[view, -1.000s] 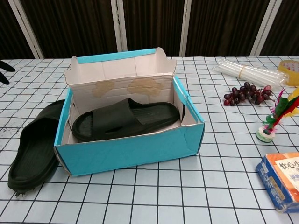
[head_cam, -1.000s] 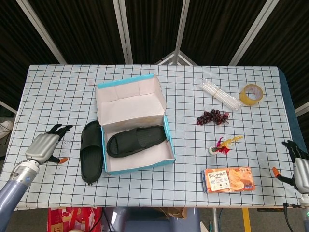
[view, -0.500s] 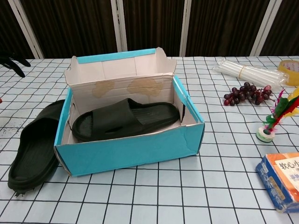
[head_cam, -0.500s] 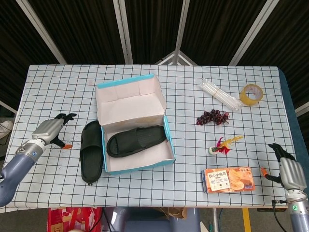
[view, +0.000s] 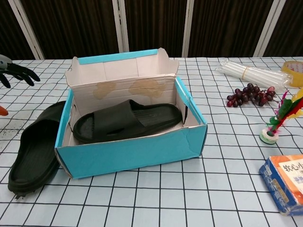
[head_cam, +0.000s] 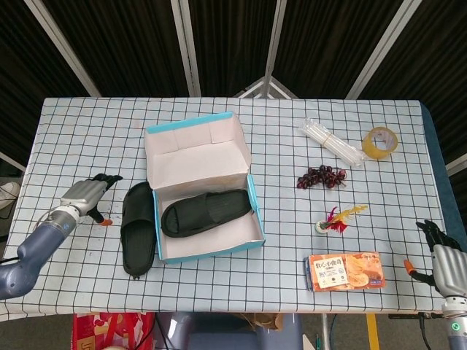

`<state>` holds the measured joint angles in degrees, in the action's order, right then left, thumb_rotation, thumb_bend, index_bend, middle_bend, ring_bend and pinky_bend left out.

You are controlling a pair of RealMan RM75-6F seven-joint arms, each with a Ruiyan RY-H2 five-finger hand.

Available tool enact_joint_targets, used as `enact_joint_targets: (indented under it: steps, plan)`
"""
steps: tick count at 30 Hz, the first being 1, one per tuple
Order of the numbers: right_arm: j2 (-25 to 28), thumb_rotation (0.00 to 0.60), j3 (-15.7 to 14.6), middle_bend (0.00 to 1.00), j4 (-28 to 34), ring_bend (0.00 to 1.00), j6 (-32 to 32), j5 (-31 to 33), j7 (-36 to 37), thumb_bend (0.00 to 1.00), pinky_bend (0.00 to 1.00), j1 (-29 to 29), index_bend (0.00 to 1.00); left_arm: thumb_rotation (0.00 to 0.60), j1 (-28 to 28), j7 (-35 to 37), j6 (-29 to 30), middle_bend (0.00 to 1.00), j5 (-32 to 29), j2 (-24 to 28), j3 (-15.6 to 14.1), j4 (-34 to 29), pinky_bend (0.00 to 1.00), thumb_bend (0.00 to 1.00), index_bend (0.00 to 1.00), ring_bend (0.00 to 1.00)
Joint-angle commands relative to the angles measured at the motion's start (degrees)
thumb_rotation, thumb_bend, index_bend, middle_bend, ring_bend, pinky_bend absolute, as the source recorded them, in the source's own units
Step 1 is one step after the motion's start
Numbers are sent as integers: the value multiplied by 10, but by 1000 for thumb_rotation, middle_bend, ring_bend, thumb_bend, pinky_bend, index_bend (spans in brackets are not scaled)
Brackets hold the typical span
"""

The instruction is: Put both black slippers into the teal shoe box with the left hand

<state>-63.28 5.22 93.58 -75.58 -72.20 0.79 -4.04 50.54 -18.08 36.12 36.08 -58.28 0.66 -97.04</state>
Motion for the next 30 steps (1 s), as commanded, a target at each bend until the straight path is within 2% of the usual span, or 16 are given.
enact_joint_targets:
  steps: [1,7,11,19,30]
  plan:
    - [0,600,0,113,0,182,1,2,-3,308,188,-1,152,600,8,-10,9,72,-5,-14,-8,7,139,129,89,0]
    - [3,600,3,113,0,182,1,5,-5,308,188,-2,152,600,16,-7,6,73,-16,-43,-15,27,139,129,88,0]
    - [6,600,5,113,-1,181,-22,-9,-18,308,170,2,152,600,20,-3,-1,74,-19,-60,-19,42,139,129,78,0]
    - [6,600,-6,113,-38,181,-67,-109,56,308,166,3,152,600,30,-2,-1,84,-21,-78,-22,57,140,129,78,0]
    - [8,600,-13,113,-45,181,-110,-158,68,308,166,9,152,600,41,1,-5,85,-32,-92,-31,72,139,129,75,0]
